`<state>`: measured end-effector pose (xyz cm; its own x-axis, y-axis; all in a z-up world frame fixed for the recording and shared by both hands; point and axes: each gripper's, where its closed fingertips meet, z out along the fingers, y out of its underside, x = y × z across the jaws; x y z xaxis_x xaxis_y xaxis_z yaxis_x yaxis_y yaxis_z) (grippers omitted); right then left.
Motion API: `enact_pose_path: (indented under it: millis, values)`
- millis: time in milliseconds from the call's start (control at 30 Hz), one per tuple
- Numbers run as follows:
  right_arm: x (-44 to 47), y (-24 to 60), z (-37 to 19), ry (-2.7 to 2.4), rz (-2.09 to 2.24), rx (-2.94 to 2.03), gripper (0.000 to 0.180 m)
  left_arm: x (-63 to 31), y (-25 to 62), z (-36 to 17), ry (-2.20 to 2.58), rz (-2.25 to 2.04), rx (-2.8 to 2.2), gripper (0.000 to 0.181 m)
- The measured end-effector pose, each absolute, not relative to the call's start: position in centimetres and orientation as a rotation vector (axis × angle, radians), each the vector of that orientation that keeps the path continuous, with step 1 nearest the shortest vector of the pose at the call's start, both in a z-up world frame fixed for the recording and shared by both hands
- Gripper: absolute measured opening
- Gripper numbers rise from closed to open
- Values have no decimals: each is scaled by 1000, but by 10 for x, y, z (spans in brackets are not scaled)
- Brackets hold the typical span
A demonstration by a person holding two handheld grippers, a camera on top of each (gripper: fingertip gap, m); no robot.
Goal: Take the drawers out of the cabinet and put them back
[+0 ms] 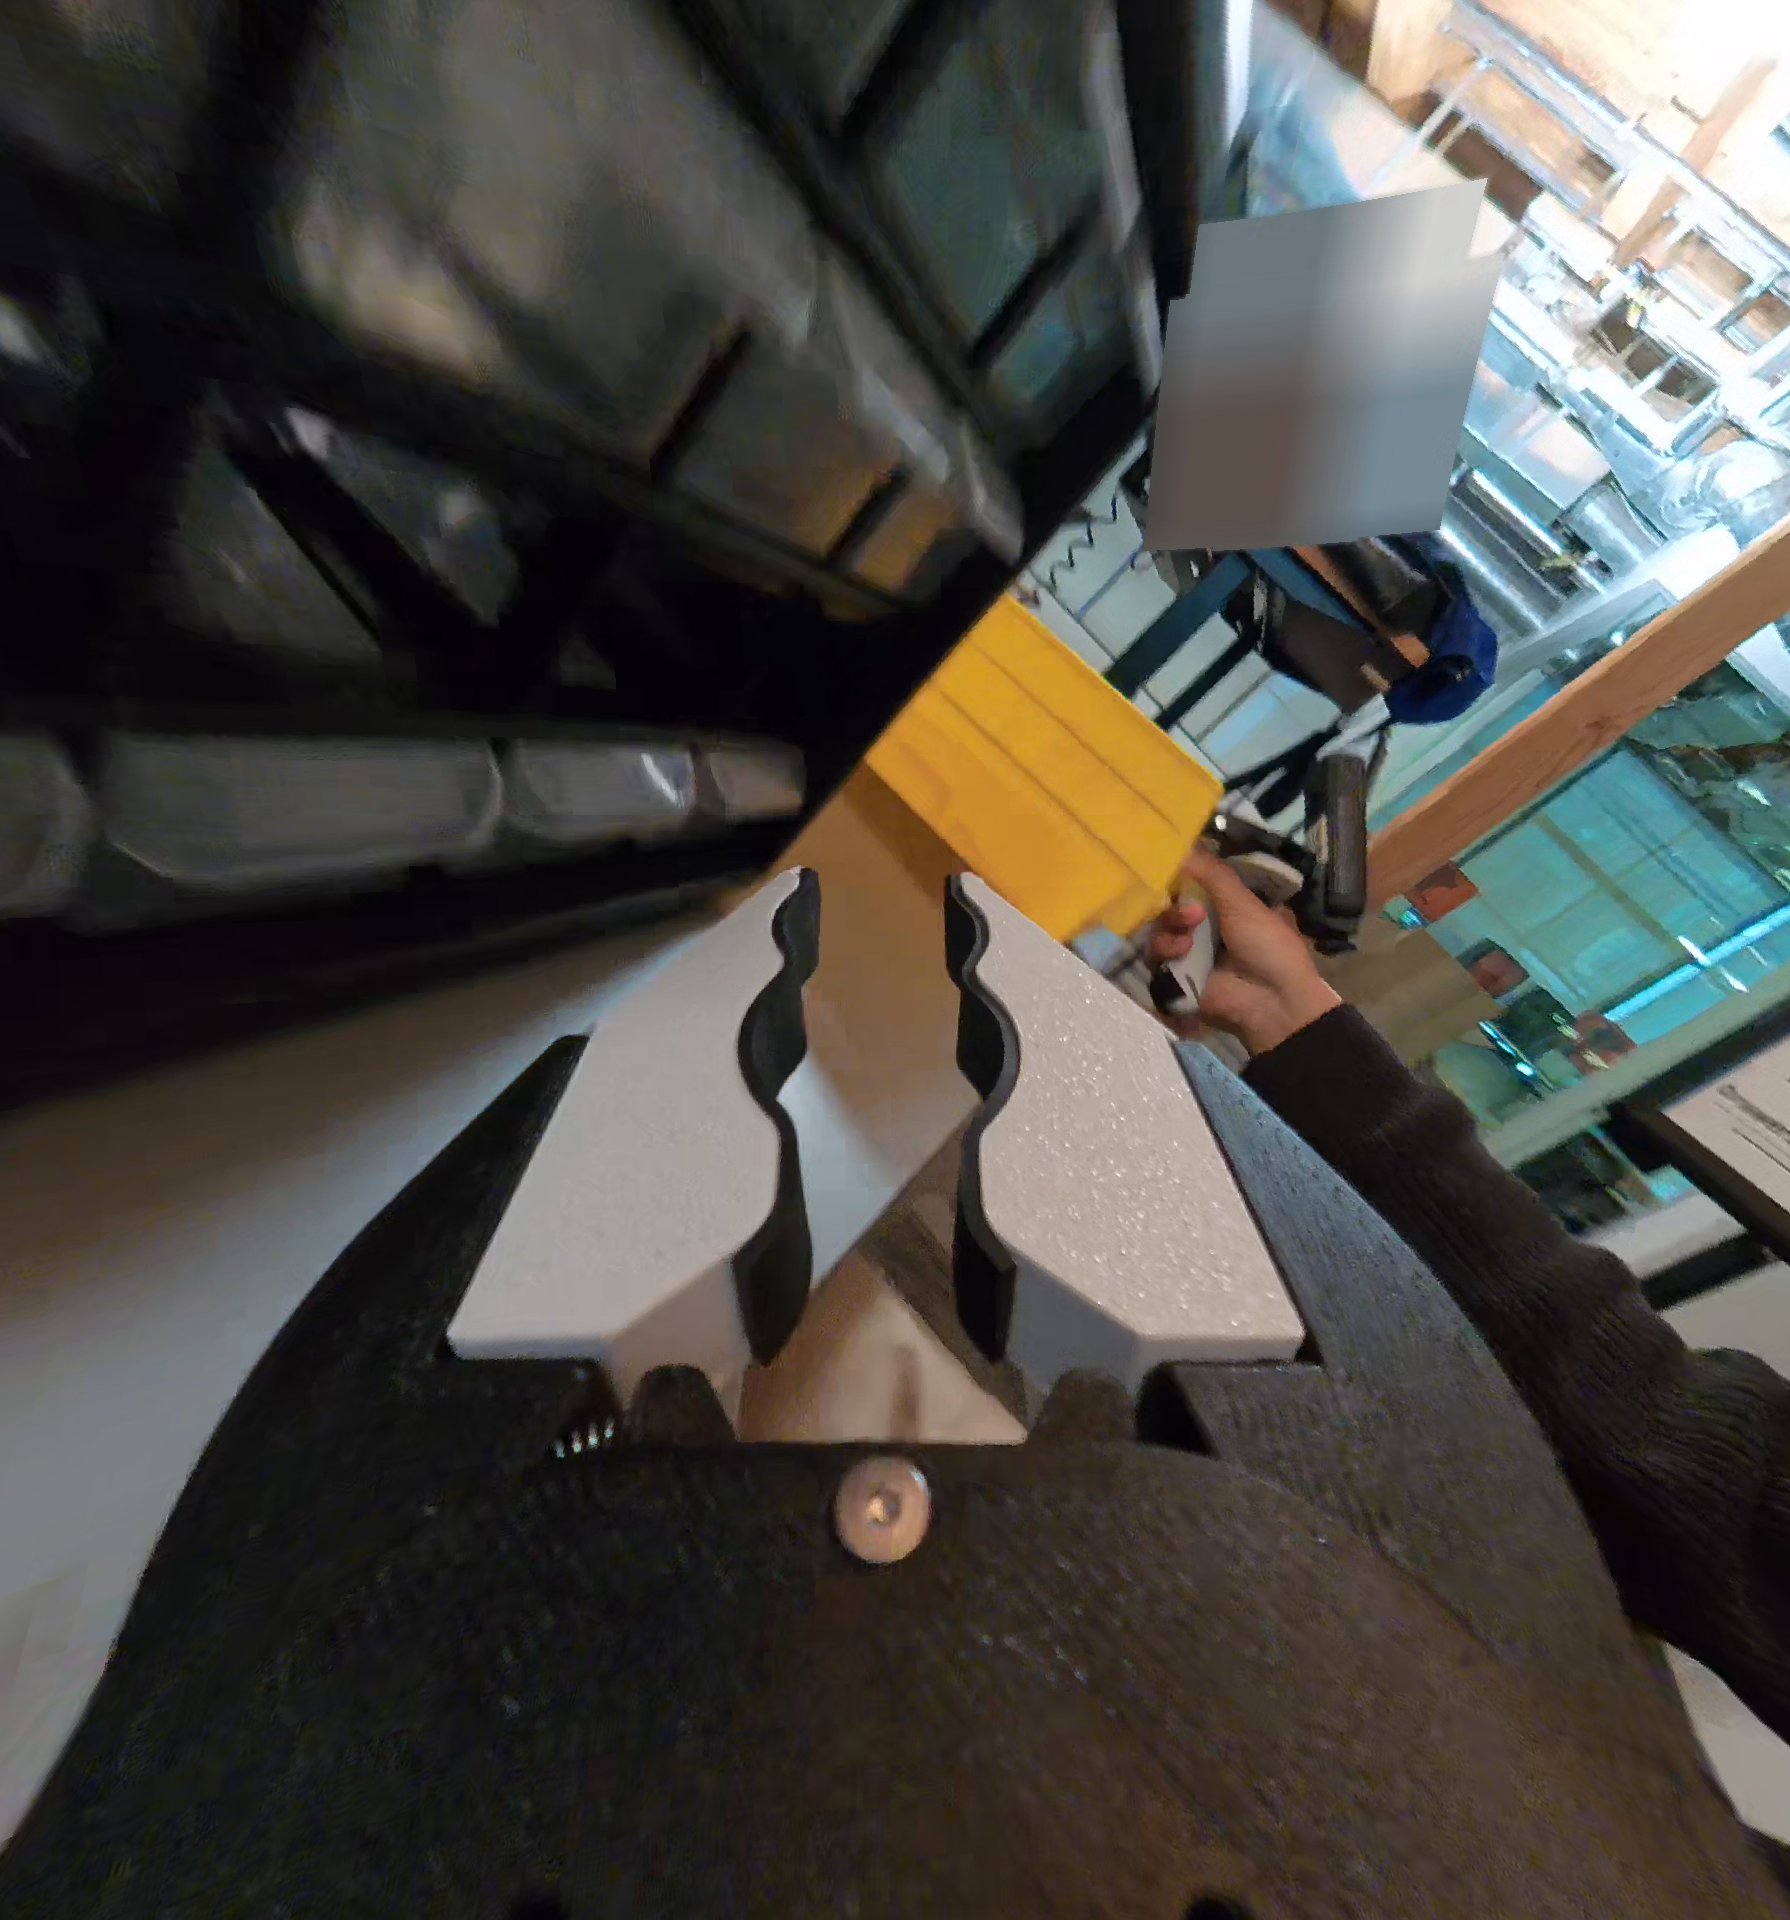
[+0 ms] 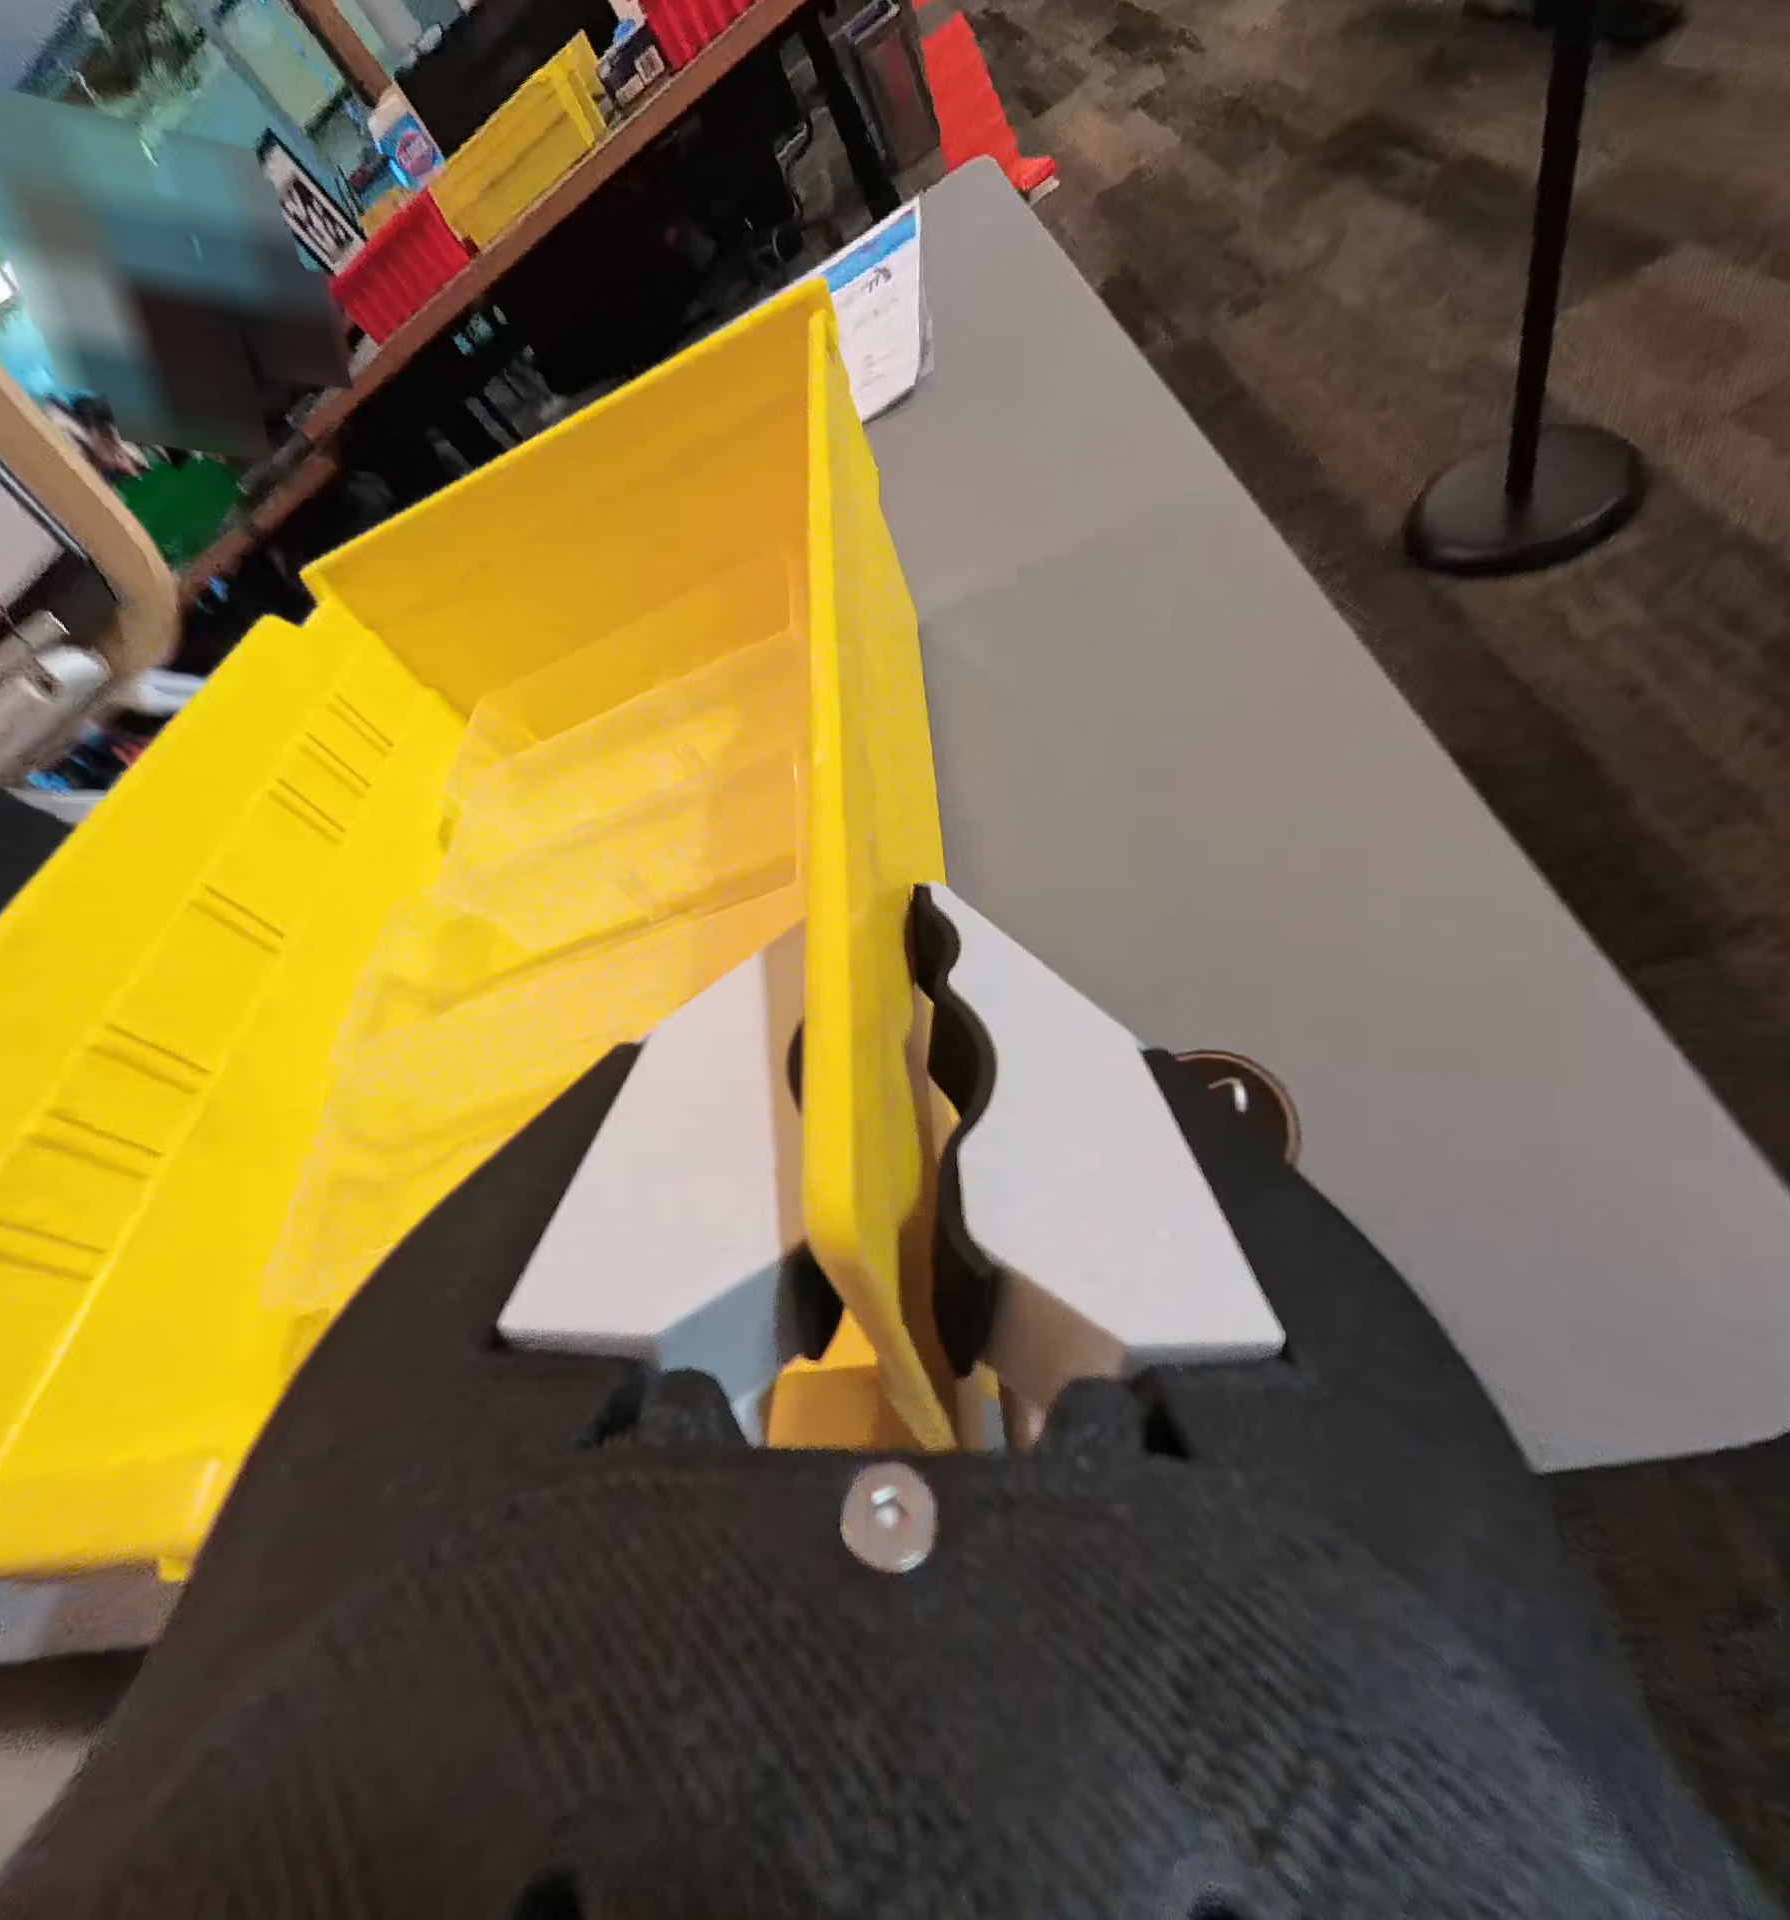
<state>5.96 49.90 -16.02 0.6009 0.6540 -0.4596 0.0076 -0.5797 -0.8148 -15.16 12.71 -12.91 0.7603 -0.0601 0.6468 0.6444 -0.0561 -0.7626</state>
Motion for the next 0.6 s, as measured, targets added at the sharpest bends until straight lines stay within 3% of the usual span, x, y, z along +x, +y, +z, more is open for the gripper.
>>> enact_pose_path:
  millis: [233, 267, 433, 600]
  values:
    - [64, 492, -83, -399, 1150, -1861, 6, -249, 49, -31, -422, -182, -1305, 18]
    - [65, 489, -68, -407, 1124, -1845, 6, -268, 29, -20, -429, -96, -1278, 9]
    - [67, 468, -26, -442, 990, -1811, 5, -364, -87, 4, -580, 403, -1204, 34]
    - [49, 443, -9, -497, 1055, -1803, 6, -443, -153, -68, -887, 730, -1476, 82]
